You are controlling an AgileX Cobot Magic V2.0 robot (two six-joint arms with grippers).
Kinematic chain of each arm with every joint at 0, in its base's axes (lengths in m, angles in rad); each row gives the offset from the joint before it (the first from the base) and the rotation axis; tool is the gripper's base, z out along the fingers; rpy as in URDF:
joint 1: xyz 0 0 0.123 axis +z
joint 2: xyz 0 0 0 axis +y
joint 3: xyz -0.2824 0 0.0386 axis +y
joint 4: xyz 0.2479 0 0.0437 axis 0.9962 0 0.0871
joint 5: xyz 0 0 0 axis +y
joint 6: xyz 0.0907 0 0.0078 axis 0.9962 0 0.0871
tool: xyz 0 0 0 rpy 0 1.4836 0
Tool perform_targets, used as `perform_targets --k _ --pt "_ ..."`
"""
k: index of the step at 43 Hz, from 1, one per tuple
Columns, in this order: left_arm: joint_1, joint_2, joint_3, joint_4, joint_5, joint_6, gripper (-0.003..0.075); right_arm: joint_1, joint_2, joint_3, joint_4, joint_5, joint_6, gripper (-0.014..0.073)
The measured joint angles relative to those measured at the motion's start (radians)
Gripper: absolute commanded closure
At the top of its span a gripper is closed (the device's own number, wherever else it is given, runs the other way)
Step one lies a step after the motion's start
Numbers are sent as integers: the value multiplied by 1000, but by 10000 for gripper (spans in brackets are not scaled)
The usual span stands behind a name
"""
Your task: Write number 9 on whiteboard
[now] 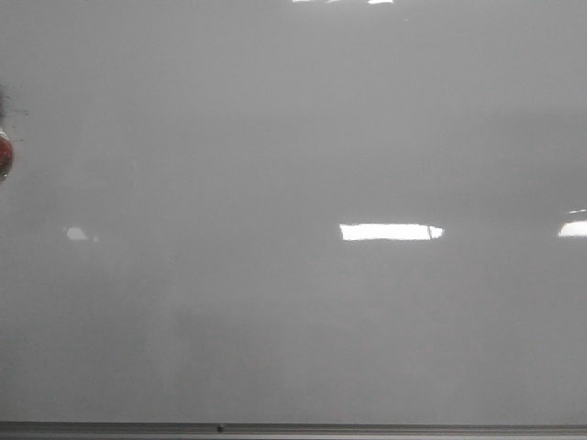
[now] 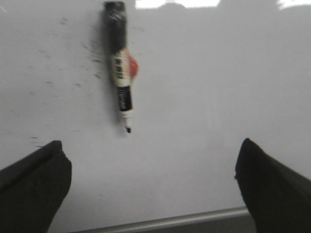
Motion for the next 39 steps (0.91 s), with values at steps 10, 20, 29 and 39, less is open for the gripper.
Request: perform_targets --k 10,20,29,39 --pt "45 339 -115 -6 -91 -24 59 0 0 0 0 2 0 13" --pt "90 523 -176 -4 -214 -24 59 0 0 0 0 5 0 13" --pt "90 607 -179 0 -301 -24 93 0 0 0 0 8 0 13" --pt "90 642 -179 0 -339 -24 354 0 0 0 0 8 0 13"
